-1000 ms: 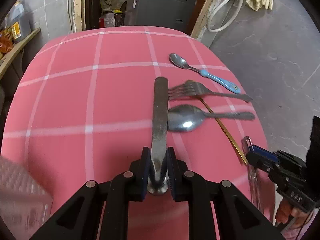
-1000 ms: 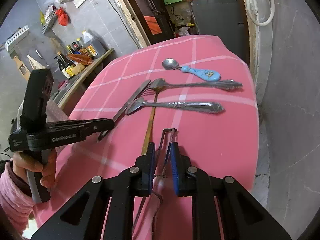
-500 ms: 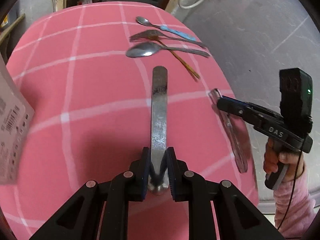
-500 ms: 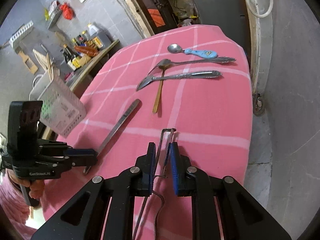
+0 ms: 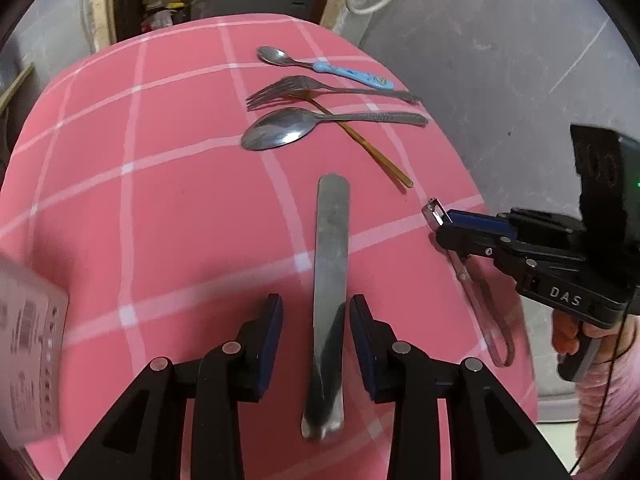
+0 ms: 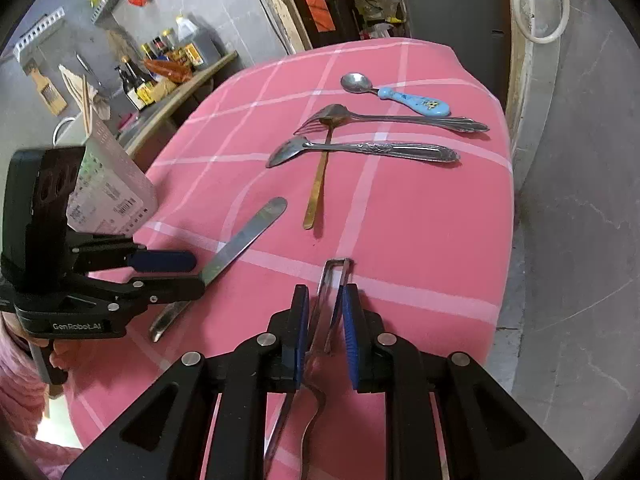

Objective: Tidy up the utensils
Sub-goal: 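Lift the knife with the left gripper while the right gripper lifts the peeler toward the basket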

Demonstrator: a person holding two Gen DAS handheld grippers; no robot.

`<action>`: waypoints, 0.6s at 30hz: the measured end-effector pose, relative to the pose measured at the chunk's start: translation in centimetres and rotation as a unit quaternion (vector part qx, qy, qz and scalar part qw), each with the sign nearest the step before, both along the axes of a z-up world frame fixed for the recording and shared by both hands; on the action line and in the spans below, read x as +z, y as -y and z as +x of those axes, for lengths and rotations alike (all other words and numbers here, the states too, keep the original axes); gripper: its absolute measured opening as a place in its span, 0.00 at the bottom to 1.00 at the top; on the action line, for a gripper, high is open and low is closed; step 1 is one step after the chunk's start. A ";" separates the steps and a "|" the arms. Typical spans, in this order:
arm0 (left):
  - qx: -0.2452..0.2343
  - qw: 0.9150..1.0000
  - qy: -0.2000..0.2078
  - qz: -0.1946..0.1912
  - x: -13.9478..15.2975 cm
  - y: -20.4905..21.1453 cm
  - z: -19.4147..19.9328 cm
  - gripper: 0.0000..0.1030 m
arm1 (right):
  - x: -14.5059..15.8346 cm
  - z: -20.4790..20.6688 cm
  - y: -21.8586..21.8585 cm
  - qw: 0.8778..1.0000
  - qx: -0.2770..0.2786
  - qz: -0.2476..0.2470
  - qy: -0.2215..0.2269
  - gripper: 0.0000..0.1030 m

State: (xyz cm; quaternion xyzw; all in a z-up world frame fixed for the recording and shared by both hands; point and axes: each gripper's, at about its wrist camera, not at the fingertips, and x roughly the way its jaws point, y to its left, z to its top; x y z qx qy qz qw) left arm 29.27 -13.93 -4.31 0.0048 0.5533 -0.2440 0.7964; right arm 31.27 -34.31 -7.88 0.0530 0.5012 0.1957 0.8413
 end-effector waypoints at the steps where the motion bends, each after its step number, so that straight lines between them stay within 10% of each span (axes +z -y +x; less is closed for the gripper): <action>1: -0.008 1.000 0.003 0.008 0.0 0.4 0.2 0.31 | 0.0 0.1 -0.2 1.000 0.002 -0.008 0.000 0.16; 11: -0.066 0.991 0.041 0.111 0.0 3.8 0.9 0.27 | -0.1 1.3 -1.2 0.997 0.032 -0.067 -0.027 0.23; 18: -0.050 0.995 0.043 0.077 0.1 3.1 0.8 0.16 | 0.1 1.1 -0.5 0.998 0.010 -0.056 -0.030 0.15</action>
